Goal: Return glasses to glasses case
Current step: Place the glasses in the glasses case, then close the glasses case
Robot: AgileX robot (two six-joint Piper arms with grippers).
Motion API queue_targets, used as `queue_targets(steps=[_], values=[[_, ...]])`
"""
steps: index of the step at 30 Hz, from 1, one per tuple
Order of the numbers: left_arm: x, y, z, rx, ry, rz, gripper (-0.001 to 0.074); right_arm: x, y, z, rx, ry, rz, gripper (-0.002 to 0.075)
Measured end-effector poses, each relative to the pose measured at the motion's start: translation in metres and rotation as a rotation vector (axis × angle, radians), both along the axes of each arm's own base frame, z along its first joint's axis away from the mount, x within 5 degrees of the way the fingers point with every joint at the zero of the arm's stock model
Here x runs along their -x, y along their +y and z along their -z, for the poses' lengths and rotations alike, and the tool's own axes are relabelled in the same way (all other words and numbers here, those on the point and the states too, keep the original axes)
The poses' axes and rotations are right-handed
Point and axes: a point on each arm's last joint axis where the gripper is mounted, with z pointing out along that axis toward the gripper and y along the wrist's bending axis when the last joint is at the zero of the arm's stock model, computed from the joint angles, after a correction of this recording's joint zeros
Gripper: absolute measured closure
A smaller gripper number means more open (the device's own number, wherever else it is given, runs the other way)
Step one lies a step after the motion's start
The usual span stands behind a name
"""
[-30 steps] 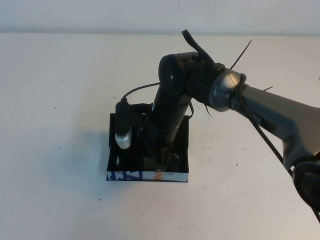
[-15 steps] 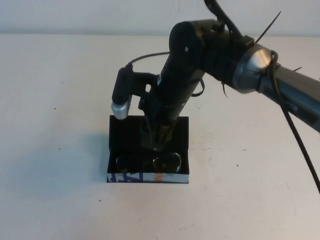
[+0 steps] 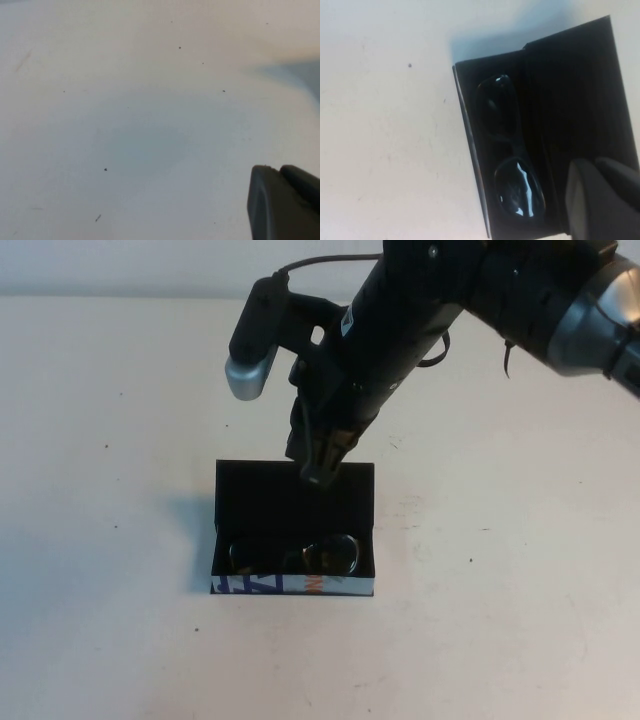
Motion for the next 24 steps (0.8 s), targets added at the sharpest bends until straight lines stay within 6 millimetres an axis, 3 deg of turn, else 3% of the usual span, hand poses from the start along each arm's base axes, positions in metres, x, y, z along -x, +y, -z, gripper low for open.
queue_targets(steps=[11, 18, 24], values=[[-0.001, 0.001, -0.003, -0.063, -0.043, 0.005, 0.0737, 0.004, -0.003, -0.008, -0.012, 0.002, 0.021, 0.0737], [-0.004, -0.001, -0.026, 0.494, -0.242, -0.070, 0.0737, 0.001, -0.006, -0.007, -0.007, 0.026, 0.113, 0.0737], [-0.004, 0.001, -0.038, 0.602, -0.327, -0.087, 0.0737, -0.002, -0.010, -0.006, 0.004, 0.046, 0.226, 0.0737]])
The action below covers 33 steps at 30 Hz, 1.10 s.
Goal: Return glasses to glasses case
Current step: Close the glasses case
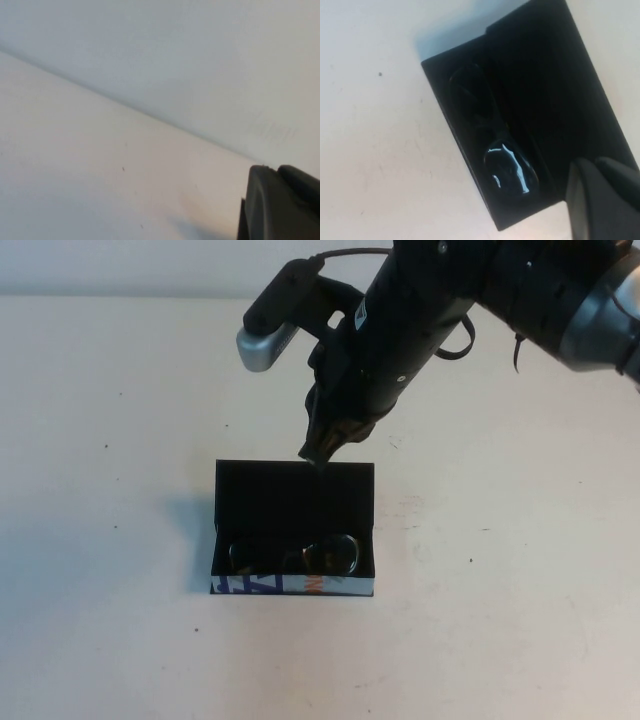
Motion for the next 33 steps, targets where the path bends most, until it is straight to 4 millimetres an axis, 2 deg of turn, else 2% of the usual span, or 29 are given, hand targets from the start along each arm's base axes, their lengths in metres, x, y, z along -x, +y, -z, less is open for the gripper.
queue_targets(steps=[2, 6, 10, 13, 16, 19, 22, 25, 29, 33], values=[[0.000, -0.004, -0.007, -0.009, 0.078, 0.045, 0.0737, -0.001, -0.001, 0.001, 0.003, 0.010, 0.044, 0.0737], [-0.013, -0.015, -0.038, -0.089, 0.275, 0.170, 0.0737, -0.008, -0.001, 0.009, 0.010, 0.032, 0.176, 0.0737], [-0.045, -0.032, -0.064, -0.231, 0.446, 0.329, 0.0737, -0.017, -0.003, 0.019, 0.003, 0.071, 0.269, 0.0737], [-0.074, -0.054, -0.068, -0.335, 0.505, 0.472, 0.0737, -0.023, -0.008, 0.021, -0.008, 0.087, 0.324, 0.0737], [-0.099, -0.081, -0.056, -0.407, 0.509, 0.587, 0.0737, -0.034, -0.017, 0.020, -0.055, 0.091, 0.385, 0.0737], [-0.113, -0.107, -0.040, -0.498, 0.473, 0.637, 0.0737, -0.046, -0.029, 0.018, -0.127, 0.130, 0.432, 0.0737], [-0.120, -0.129, -0.022, -0.603, 0.458, 0.641, 0.0737, -0.059, -0.034, 0.018, -0.185, 0.162, 0.461, 0.0737], [-0.120, -0.149, -0.003, -0.694, 0.474, 0.650, 0.0737, -0.068, -0.031, 0.022, -0.197, 0.169, 0.464, 0.0737], [-0.121, -0.165, 0.019, -0.745, 0.519, 0.671, 0.0737, -0.077, -0.025, 0.029, -0.195, 0.189, 0.456, 0.0737], [-0.127, -0.172, 0.026, -0.626, 0.644, 0.702, 0.0737, -0.082, -0.022, 0.032, -0.187, 0.193, 0.445, 0.0737]])
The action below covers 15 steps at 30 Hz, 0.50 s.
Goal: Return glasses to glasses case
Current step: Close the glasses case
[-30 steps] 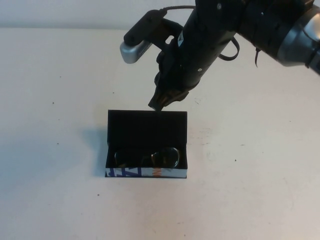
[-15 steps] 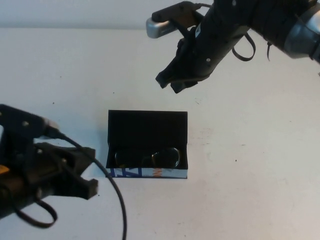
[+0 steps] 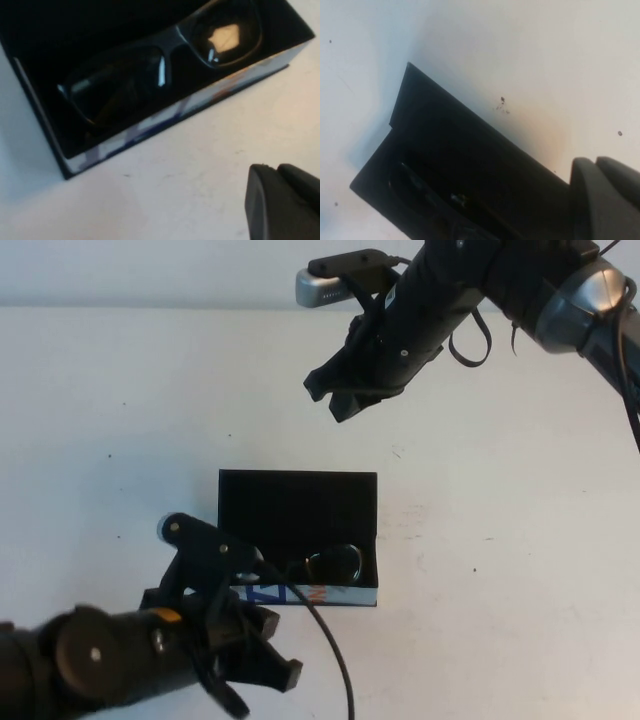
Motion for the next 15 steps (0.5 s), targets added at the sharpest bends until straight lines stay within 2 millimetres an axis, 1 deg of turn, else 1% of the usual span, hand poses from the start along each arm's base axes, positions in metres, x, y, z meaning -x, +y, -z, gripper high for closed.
queue_targets(steps=[4, 7, 9, 11, 13, 15], values=[[-0.011, 0.000, -0.012, 0.083, 0.193, 0.045, 0.0737, -0.001, 0.001, -0.001, -0.001, -0.003, -0.001, 0.0737], [-0.025, 0.011, -0.026, 0.133, 0.302, 0.071, 0.0737, -0.002, 0.001, 0.002, 0.002, 0.004, -0.002, 0.0737], [-0.034, 0.025, -0.032, 0.149, 0.360, 0.073, 0.0737, -0.002, 0.001, 0.002, 0.003, 0.005, -0.003, 0.0737], [-0.044, 0.046, -0.035, 0.162, 0.396, 0.041, 0.0737, -0.002, 0.001, 0.002, 0.003, 0.005, -0.003, 0.0737], [-0.053, 0.066, -0.035, 0.163, 0.383, 0.000, 0.0737, -0.002, 0.001, 0.002, 0.004, 0.004, -0.004, 0.0737], [-0.058, 0.078, -0.032, 0.176, 0.331, -0.020, 0.0737, -0.002, 0.001, 0.002, 0.004, 0.004, -0.004, 0.0737]])
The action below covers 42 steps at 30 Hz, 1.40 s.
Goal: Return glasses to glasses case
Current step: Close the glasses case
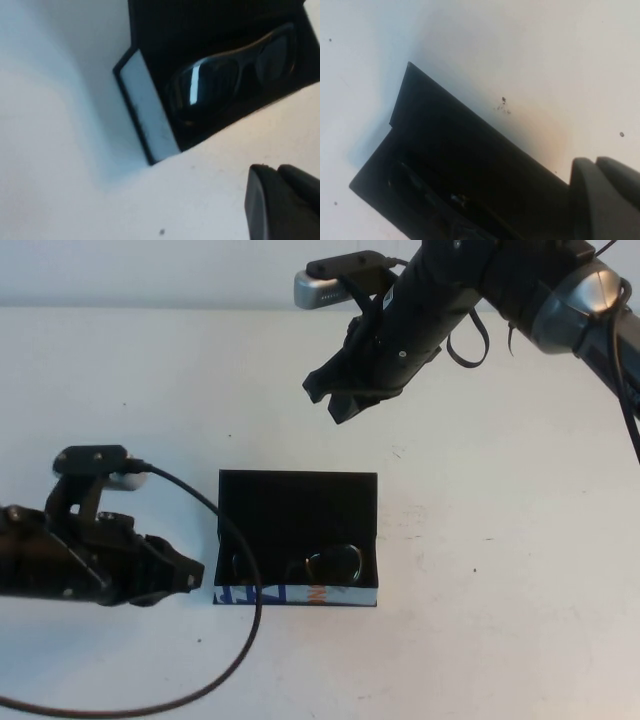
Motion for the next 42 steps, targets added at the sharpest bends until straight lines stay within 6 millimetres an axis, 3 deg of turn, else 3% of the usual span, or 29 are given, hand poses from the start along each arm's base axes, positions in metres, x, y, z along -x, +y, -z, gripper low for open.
queue_targets(steps=[5, 10, 13, 20, 31, 42], values=[[0.019, -0.020, 0.019, 0.109, -0.160, 0.088, 0.0737, 0.000, 0.000, 0.000, 0.001, -0.001, -0.002, 0.0737], [0.041, -0.033, 0.043, 0.010, -0.243, 0.204, 0.0737, 0.000, 0.000, 0.000, 0.001, -0.001, -0.002, 0.0737], [0.039, -0.036, 0.052, 0.002, -0.226, 0.227, 0.0737, 0.000, 0.000, 0.001, -0.002, 0.001, -0.002, 0.0737], [0.015, -0.049, 0.084, -0.016, -0.130, 0.260, 0.0737, -0.005, 0.004, 0.010, -0.014, 0.007, 0.003, 0.0737], [0.003, -0.056, 0.087, -0.001, -0.153, 0.297, 0.0736, -0.015, 0.009, 0.021, -0.035, -0.023, 0.022, 0.0737], [0.004, -0.057, 0.081, 0.009, -0.189, 0.320, 0.0736, -0.035, 0.002, 0.050, -0.034, -0.015, 0.069, 0.0737]])
